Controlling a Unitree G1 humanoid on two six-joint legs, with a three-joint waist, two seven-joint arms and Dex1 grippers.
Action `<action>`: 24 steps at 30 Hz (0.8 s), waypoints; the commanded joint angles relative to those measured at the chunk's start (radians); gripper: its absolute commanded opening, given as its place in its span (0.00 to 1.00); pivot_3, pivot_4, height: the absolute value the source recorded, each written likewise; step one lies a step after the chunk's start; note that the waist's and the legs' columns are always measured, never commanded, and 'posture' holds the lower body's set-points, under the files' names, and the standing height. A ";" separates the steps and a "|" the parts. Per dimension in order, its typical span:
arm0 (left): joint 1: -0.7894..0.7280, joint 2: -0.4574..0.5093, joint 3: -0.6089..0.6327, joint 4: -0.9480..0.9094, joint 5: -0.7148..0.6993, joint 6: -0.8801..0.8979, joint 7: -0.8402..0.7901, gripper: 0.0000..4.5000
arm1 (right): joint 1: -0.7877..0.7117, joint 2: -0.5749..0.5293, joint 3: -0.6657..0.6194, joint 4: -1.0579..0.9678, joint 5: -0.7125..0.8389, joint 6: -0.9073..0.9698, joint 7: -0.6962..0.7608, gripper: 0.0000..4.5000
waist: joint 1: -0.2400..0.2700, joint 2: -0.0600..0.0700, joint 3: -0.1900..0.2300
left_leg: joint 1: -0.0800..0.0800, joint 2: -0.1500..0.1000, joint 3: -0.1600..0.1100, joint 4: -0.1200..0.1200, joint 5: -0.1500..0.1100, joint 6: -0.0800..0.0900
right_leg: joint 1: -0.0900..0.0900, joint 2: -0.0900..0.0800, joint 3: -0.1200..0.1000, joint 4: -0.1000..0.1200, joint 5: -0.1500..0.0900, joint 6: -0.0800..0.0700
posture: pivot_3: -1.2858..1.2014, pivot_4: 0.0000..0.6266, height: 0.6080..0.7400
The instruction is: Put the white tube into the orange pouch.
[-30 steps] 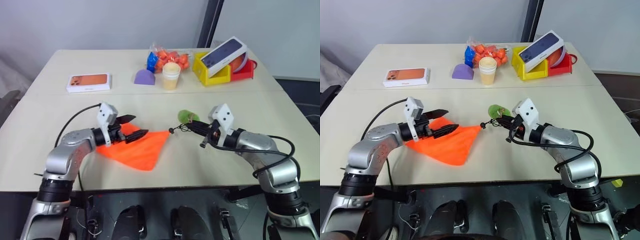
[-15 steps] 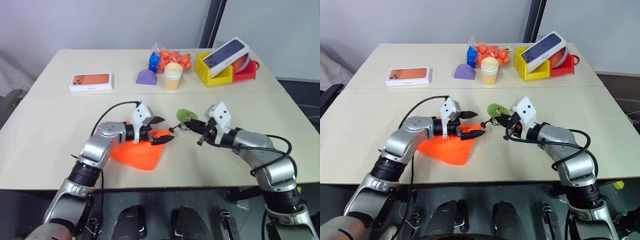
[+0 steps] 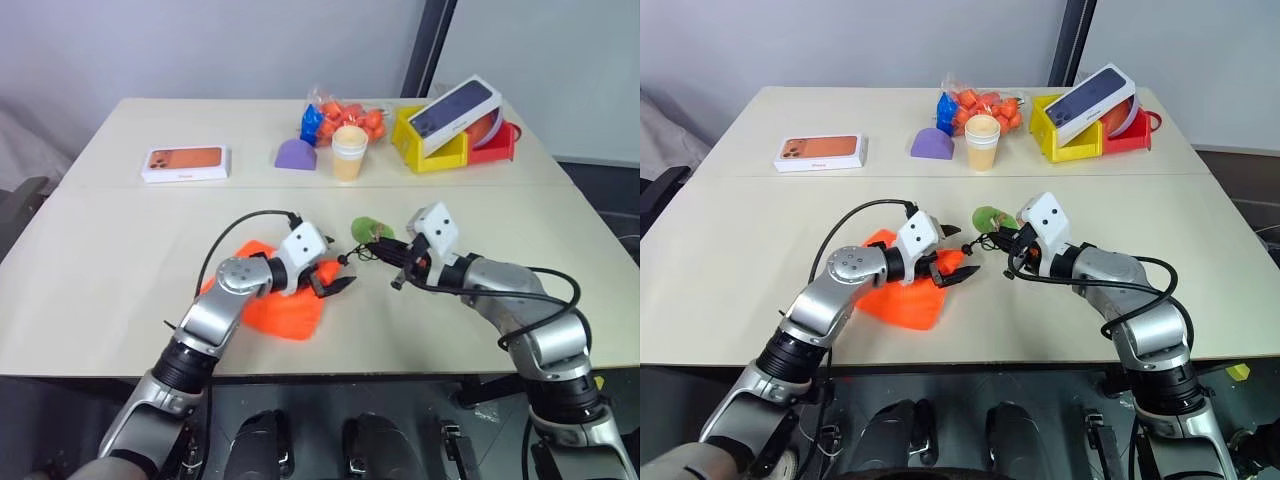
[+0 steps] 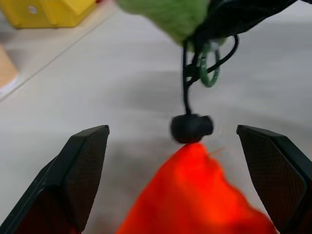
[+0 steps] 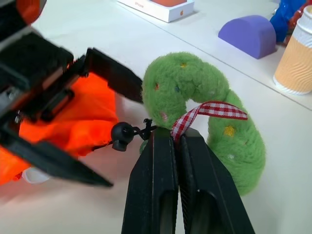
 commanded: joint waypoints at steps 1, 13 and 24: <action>0.017 -0.011 -0.017 -0.079 0.017 0.017 0.023 0.99 | -0.020 -0.005 -0.008 -0.023 0.006 -0.007 -0.006 0.00 | 0.000 0.000 0.000 | 0.000 0.000 0.000 0.000 -0.001 0.001 | 0.000 0.000 0.000 0.000 0.000 0.000 | 0.52 0.24 1.00; 0.022 -0.074 -0.027 -0.065 0.101 0.044 0.146 0.99 | -0.031 -0.012 -0.003 -0.016 0.010 -0.006 0.008 0.00 | 0.000 0.000 0.000 | 0.000 0.000 0.000 0.001 -0.001 0.001 | 0.000 0.000 0.000 0.000 0.000 0.000 | 0.52 0.24 1.00; 0.024 -0.087 -0.015 -0.050 0.088 0.031 0.138 0.49 | -0.038 -0.015 0.008 -0.010 0.007 -0.006 0.013 0.00 | 0.000 0.000 0.000 | 0.000 0.000 0.000 0.001 -0.001 0.001 | 0.000 -0.001 0.000 0.000 0.000 0.000 | 0.52 0.24 1.00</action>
